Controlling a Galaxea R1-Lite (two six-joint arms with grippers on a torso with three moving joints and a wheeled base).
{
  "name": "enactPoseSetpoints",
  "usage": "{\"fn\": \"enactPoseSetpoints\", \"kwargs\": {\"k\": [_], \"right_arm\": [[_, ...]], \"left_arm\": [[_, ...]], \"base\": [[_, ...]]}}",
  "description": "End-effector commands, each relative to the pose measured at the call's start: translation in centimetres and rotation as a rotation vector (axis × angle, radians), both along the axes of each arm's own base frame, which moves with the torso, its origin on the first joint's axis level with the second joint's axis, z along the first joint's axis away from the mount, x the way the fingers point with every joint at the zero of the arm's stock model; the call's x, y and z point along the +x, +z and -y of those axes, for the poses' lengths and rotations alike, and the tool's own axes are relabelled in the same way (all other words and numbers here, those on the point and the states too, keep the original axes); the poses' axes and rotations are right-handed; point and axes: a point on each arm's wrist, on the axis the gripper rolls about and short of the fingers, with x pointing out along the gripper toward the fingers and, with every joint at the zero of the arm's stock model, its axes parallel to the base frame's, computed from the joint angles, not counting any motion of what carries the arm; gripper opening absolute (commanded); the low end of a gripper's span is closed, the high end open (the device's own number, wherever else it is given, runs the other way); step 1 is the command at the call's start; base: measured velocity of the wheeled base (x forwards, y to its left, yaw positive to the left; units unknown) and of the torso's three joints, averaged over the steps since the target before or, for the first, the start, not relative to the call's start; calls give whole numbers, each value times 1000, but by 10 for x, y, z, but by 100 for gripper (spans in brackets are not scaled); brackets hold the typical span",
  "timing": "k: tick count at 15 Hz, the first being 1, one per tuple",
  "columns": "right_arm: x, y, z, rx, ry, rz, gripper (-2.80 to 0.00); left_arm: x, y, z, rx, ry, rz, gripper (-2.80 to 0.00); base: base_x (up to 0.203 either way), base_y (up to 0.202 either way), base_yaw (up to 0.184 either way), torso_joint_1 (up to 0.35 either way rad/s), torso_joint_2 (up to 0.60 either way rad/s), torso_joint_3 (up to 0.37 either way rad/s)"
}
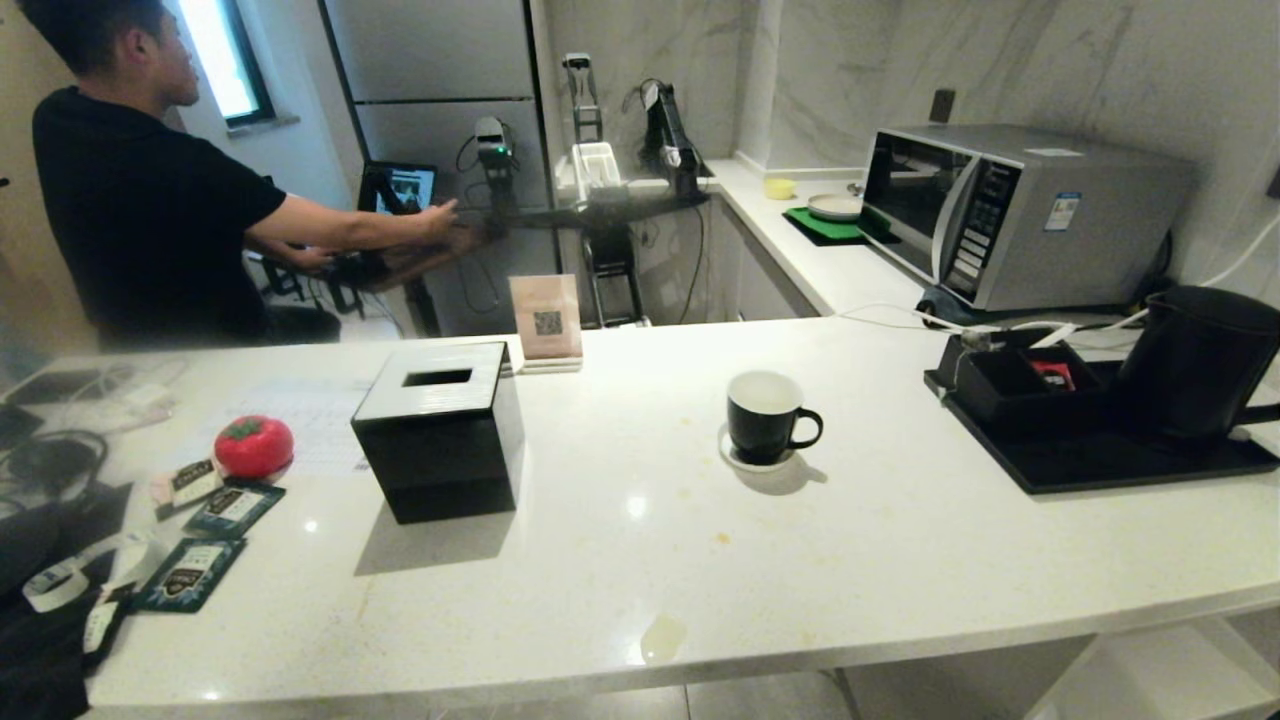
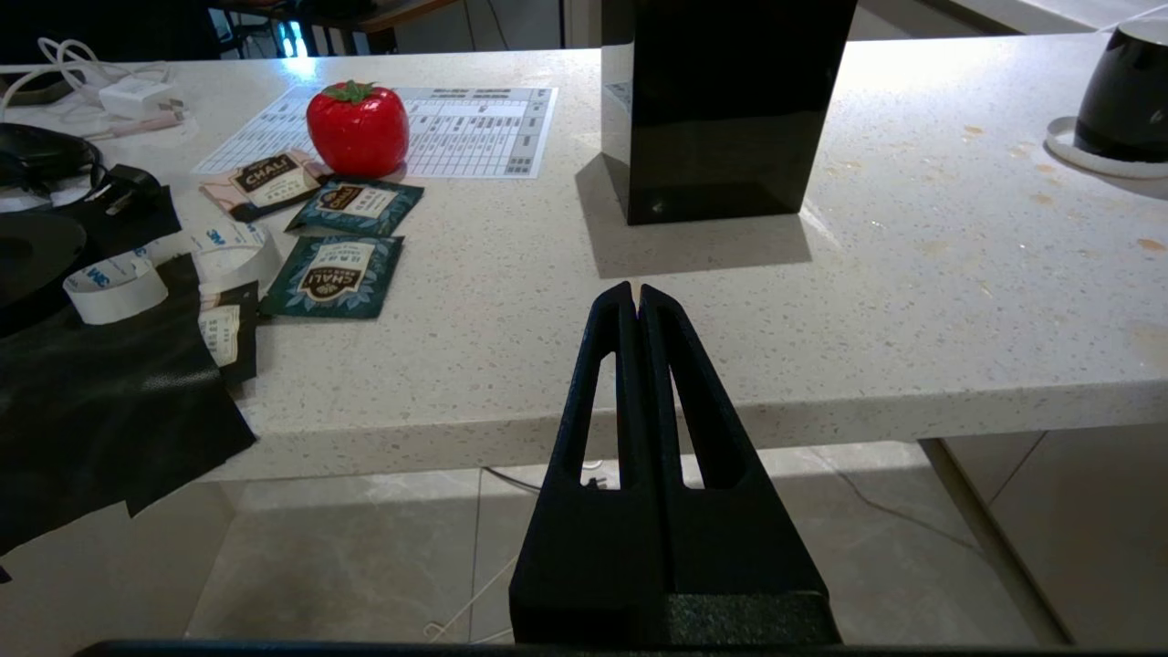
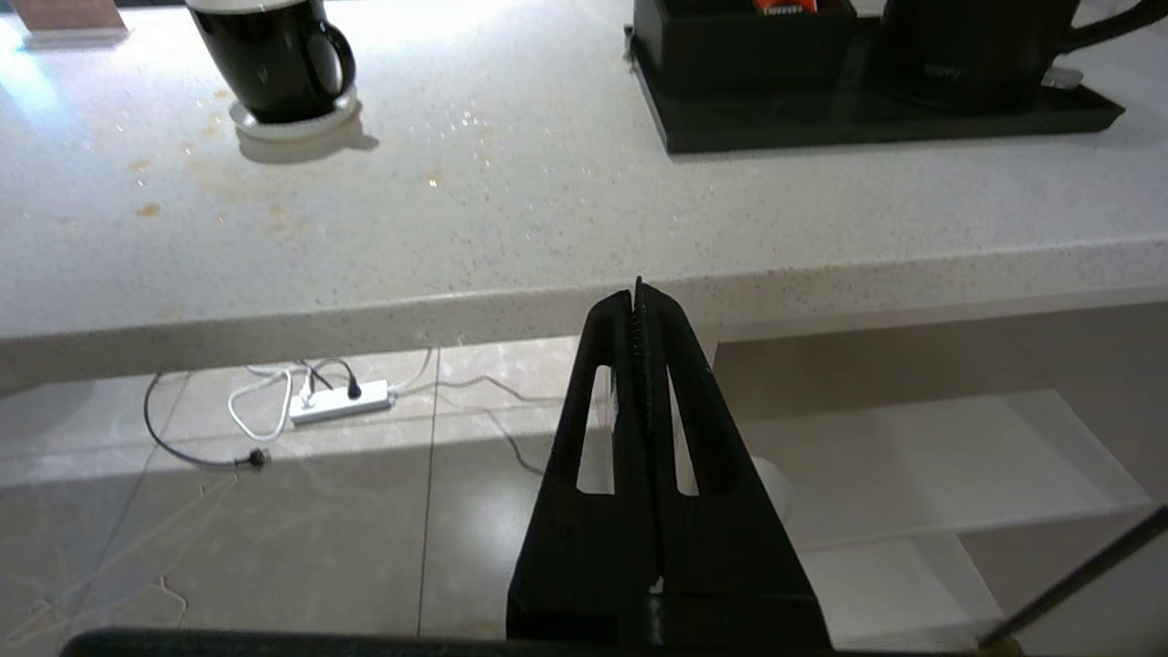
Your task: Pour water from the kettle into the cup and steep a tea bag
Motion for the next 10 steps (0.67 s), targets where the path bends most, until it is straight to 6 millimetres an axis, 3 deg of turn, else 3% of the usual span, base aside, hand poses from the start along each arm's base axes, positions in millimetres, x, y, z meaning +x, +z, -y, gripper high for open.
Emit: {"fn": "enactPoseSetpoints", "kwargs": {"k": [1, 10], "right_arm": [[6, 2, 0, -4, -2, -72, -280], [54, 40, 1, -1, -26, -142, -280]], "left_arm": [[0, 0, 0, 0, 1, 1, -280], [0, 0, 0, 0, 1, 1, -280]], "base": [[0, 0, 0, 0, 0, 0], [0, 0, 0, 0, 0, 0]]}}
